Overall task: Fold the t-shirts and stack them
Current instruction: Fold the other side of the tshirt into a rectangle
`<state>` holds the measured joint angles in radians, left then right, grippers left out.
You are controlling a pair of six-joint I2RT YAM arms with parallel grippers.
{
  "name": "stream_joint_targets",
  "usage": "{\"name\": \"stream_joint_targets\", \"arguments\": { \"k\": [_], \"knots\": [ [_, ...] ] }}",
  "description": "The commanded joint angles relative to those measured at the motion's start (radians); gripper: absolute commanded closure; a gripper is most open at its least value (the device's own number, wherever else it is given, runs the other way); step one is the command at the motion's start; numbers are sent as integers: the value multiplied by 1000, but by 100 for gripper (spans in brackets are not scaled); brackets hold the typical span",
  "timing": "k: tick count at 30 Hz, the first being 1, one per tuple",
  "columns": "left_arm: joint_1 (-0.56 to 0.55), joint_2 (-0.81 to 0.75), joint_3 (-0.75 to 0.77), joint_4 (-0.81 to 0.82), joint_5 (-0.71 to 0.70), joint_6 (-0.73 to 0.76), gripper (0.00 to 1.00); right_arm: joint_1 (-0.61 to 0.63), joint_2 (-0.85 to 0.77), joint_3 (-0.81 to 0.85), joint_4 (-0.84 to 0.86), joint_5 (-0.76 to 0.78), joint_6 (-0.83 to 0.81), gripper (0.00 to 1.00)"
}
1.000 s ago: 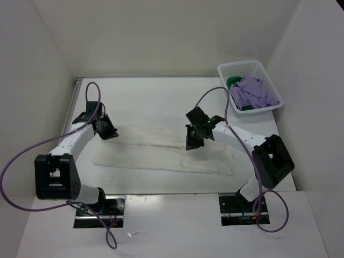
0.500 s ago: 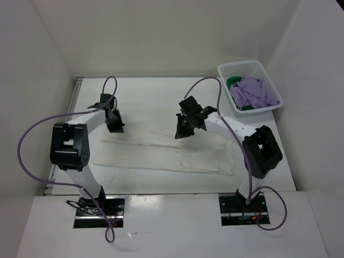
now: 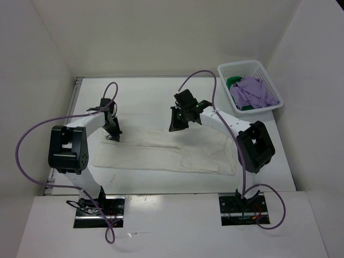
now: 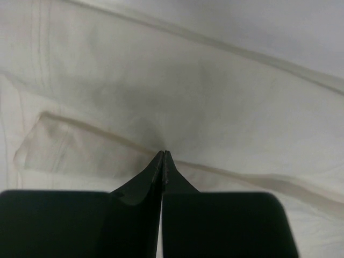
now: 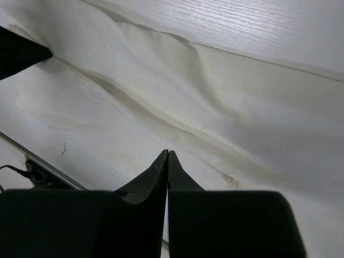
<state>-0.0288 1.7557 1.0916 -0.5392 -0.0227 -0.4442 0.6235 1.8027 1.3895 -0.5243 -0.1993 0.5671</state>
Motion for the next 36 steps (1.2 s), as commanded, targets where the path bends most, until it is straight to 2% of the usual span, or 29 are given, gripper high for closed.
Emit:
{"name": "stream_joint_targets", "arguments": {
  "k": [1, 6, 8, 12, 17, 22, 26, 32, 36],
  "knots": [
    [3, -105, -16, -114, 3, 16, 99, 7, 29, 55, 46, -40, -21, 96],
    [-17, -255, -53, -195, 10, -25, 99, 51, 101, 86, 69, -69, -21, 95],
    [-7, -288, -42, -237, 94, -25, 99, 70, 157, 135, 69, -69, -21, 95],
    [15, -335, -56, -208, 106, -45, 98, 128, 289, 297, 27, -69, -48, 94],
    [15, -246, -56, -91, 138, -67, 97, 153, 411, 442, 4, -58, -49, 99],
    [15, -133, 77, -30, 133, -65, 97, 188, 527, 546, -45, -58, -59, 100],
    [15, 17, 159, -12, 133, -54, 97, 232, 593, 609, -74, -58, -59, 100],
    [15, 110, 183, 12, 124, -36, 97, 263, 598, 632, -95, -57, -69, 100],
    [15, 149, 174, 31, 115, -27, 97, 284, 546, 567, -85, -57, -78, 100]
  ]
}}
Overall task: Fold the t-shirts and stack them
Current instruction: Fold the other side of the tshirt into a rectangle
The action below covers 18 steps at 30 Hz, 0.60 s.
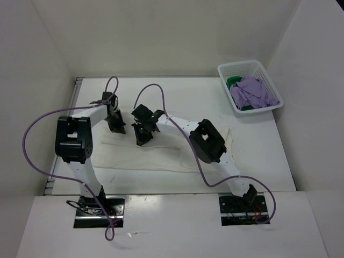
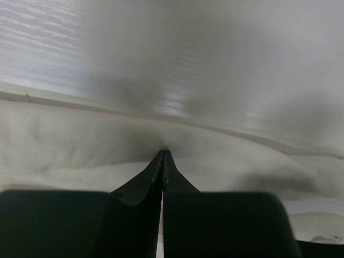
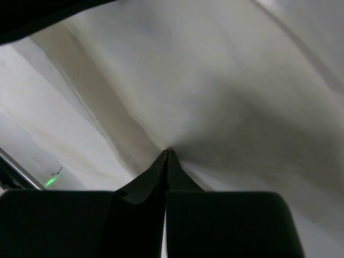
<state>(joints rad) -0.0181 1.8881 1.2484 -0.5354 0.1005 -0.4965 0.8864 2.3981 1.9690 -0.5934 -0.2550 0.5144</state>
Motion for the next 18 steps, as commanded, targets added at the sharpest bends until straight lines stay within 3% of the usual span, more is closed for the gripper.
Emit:
{"name": "stream_joint_targets", "arguments": {
  "k": [1, 9, 18],
  "knots": [
    [13, 26, 17, 28, -8, 26, 97, 22, -72, -30, -16, -10, -34, 100],
    [33, 14, -1, 58, -8, 7, 97, 75, -143, -177, 6, -24, -65, 99],
    [90, -75, -47, 68, 2, -14, 97, 97, -174, -190, 6, 26, -76, 93]
  ]
}}
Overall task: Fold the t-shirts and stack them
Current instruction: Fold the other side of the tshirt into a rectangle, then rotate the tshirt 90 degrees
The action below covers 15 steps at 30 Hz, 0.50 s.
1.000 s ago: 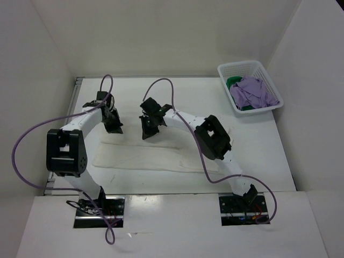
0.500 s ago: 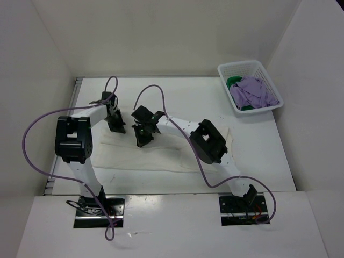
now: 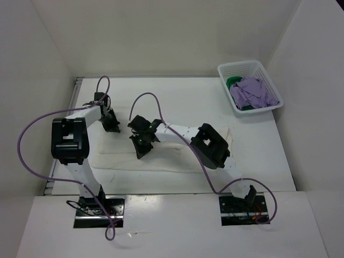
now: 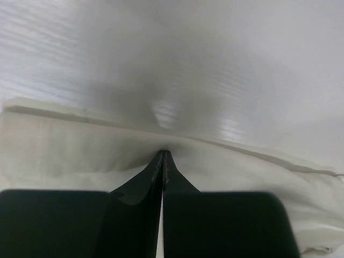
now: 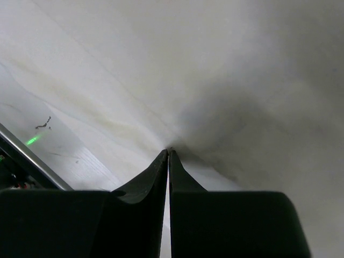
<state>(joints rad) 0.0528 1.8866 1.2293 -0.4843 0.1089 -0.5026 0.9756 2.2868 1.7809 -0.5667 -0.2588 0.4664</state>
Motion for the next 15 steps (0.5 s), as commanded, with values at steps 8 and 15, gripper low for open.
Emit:
{"name": "stream_joint_targets", "arguments": {
  "k": [8, 15],
  "knots": [
    [19, -395, -226, 73, 100, -120, 97, -37, -236, -61, 16, 76, 0, 95],
    [-1, -362, -310, 164, 179, -178, 94, -286, -510, -420, 123, 116, 118, 100]
  ]
}}
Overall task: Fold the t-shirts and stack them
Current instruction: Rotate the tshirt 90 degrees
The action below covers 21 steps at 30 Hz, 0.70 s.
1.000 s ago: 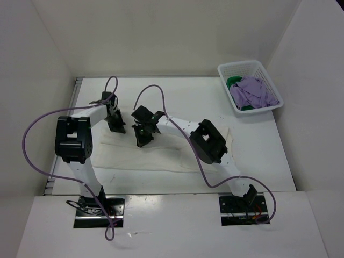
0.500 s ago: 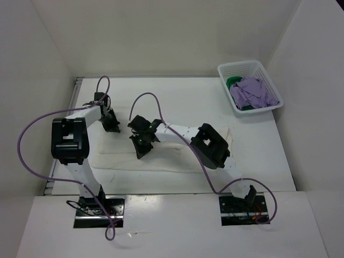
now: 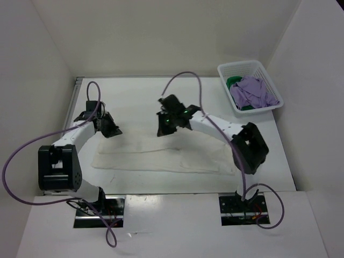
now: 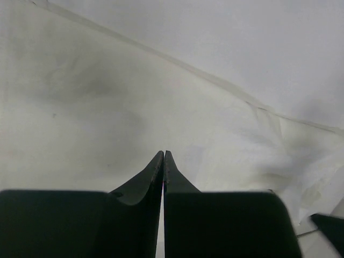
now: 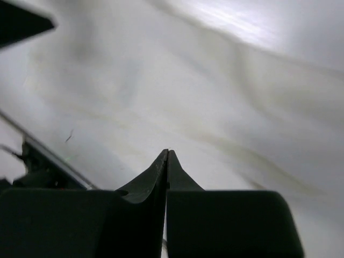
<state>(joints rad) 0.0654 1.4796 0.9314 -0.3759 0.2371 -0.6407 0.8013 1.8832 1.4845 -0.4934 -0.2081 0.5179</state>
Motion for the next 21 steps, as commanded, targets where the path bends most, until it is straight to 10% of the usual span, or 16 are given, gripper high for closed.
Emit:
{"name": "stream_joint_targets", "arguments": {
  "k": [1, 8, 21],
  "knots": [
    [-13, 74, 1, 71, 51, -40, 94, -191, -128, -157, 50, 87, 80, 100],
    [77, 205, 7, 143, 105, -62, 91, -503, -190, -386, 64, 213, 108, 100],
    [350, 246, -94, 187, 140, -154, 86, -571, -64, -398, 21, 417, 191, 100]
  ]
}}
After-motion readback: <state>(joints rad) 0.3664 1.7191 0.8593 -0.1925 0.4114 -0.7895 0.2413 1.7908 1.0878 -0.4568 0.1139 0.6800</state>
